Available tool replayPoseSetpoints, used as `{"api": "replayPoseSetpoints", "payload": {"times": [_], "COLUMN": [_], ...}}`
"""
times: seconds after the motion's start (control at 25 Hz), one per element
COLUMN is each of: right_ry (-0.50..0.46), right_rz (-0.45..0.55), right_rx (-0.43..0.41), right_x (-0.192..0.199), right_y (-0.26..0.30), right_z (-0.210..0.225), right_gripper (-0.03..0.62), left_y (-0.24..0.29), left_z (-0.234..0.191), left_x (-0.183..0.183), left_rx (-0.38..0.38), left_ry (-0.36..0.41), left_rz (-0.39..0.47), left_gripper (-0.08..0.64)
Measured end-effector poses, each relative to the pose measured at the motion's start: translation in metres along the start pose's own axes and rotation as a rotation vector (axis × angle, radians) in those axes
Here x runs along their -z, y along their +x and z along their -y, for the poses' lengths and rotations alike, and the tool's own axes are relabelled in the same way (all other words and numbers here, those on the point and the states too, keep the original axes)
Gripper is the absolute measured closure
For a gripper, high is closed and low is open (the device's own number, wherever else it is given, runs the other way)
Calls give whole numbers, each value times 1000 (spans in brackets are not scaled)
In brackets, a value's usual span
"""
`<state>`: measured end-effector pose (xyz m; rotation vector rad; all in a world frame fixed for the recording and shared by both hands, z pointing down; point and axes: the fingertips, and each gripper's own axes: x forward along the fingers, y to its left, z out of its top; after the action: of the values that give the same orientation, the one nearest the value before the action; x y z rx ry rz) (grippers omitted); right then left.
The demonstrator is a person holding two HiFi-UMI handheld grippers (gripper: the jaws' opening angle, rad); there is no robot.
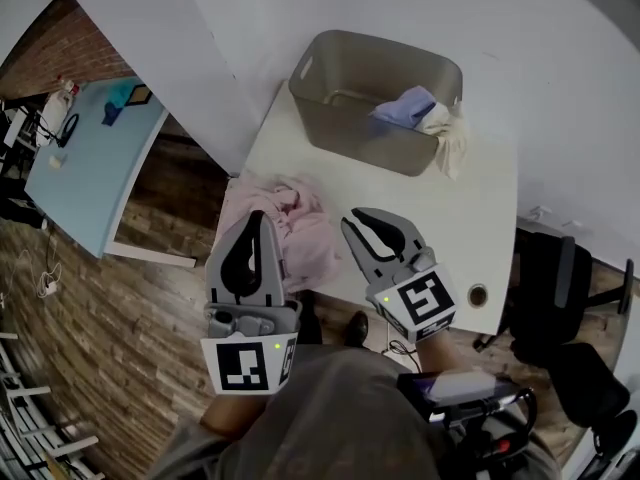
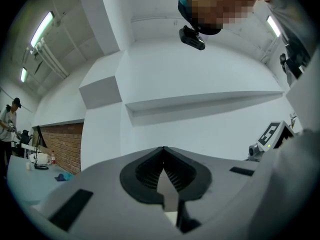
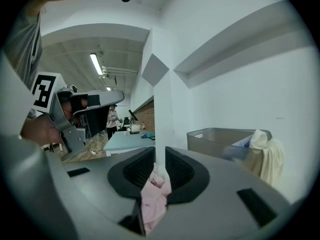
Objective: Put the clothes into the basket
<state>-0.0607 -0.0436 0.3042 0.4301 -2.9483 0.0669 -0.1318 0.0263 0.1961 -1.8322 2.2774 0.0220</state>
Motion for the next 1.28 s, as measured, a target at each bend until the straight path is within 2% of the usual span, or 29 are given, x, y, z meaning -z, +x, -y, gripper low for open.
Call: {"api": "replayPoseSetpoints", "payload": {"times": [0.08,0.2,0.36,0.48,0.64,0.8,0.92,1.0,1.12,1.16,1.28], "right_ry": [8,8,18,-18,-94,-78,-106,-182,-279,-283,-254], "right_rz": [-26,-75,-205,-301,-393,-410,-493,-567,-595,-576,-500], "right_rx": [-30,-97,-231,-308,-341,-423,-494,-515,-470,-439,-351], "right_x": [11,31,72,105,141,164,196,222,246,246,233], "right_y": [19,46,71,89,107,115,113,112,119,123,129], "right_z": [-7,-22,-53,-70,-79,-91,-103,-110,-111,-108,-99], "right_gripper": [492,404,242,139,78,40,23,21,29,73,304], "left_y": [-1,2,5,9,12,18,23,24,24,24,22], "left_z": [-17,-41,-61,-82,-107,-119,-124,-127,-130,-130,-131], "left_x": [10,27,47,59,78,101,119,128,137,139,140], "left_rx": [-13,-28,-25,-28,-33,-31,-25,-25,-20,-16,-5], "left_ry": [-13,-36,-59,-88,-126,-145,-153,-157,-156,-154,-145], "left_rz": [-19,-42,-92,-106,-134,-160,-191,-209,-230,-236,-245], "left_gripper": [551,551,551,551,551,551,551,551,551,551,551]}}
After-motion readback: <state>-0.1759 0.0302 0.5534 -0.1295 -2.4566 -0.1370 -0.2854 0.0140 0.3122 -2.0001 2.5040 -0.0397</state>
